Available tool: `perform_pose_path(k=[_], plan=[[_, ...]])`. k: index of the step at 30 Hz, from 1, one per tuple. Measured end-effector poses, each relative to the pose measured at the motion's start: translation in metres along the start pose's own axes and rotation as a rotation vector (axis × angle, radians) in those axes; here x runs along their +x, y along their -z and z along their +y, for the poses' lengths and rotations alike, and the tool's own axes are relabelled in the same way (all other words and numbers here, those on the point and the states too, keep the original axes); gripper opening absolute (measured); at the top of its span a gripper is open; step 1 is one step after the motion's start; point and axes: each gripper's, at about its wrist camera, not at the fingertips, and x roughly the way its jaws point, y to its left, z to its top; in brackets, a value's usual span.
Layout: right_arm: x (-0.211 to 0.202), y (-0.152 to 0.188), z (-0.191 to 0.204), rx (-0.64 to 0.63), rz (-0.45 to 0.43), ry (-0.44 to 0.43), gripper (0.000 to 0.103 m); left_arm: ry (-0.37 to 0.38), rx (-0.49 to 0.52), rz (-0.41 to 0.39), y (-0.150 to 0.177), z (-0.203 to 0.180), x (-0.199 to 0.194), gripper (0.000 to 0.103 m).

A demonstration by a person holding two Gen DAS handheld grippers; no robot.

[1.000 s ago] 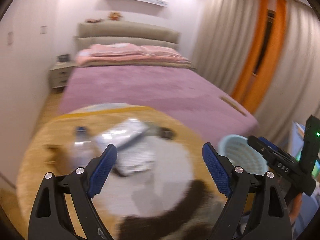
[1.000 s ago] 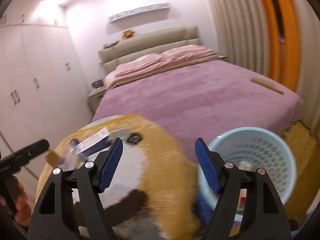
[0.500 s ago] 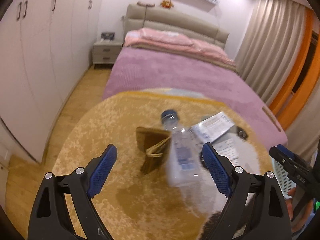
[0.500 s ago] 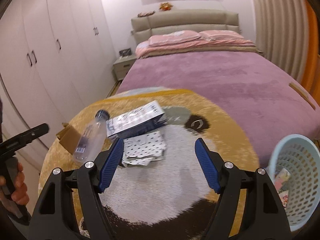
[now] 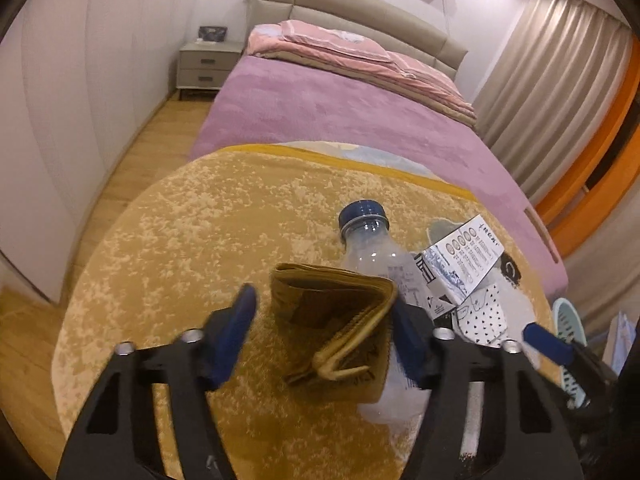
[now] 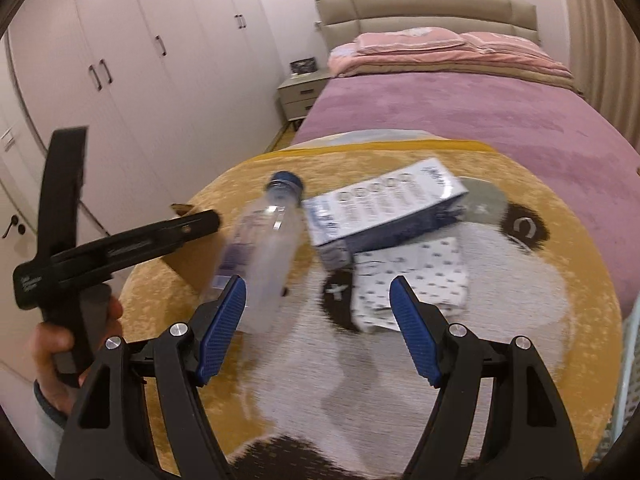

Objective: Collect trash
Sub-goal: 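Grasp the brown paper wallet with the left tool while the right grasps the plastic bottle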

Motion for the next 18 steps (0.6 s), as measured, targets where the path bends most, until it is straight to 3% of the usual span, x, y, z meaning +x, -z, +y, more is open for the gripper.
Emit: perform_pose_path(k=[5,7,18], plan=[[0.012,-0.003,0.02,-0.029,0.027,-0.012,0.071,0.037,-0.023,-0.024,0.002,0.009,-0.002,0.05],[0.017,-0.004,0.026,-0.037,0.036,-0.014,0.071,0.065,-0.032,-0.04,0.003,0.014,-0.008,0.033],[0.062,-0.017,0.053,-0.016,0.073,0.029,0.07,0.052,-0.087,-0.103,0.004,0.043,-0.039,0.033]])
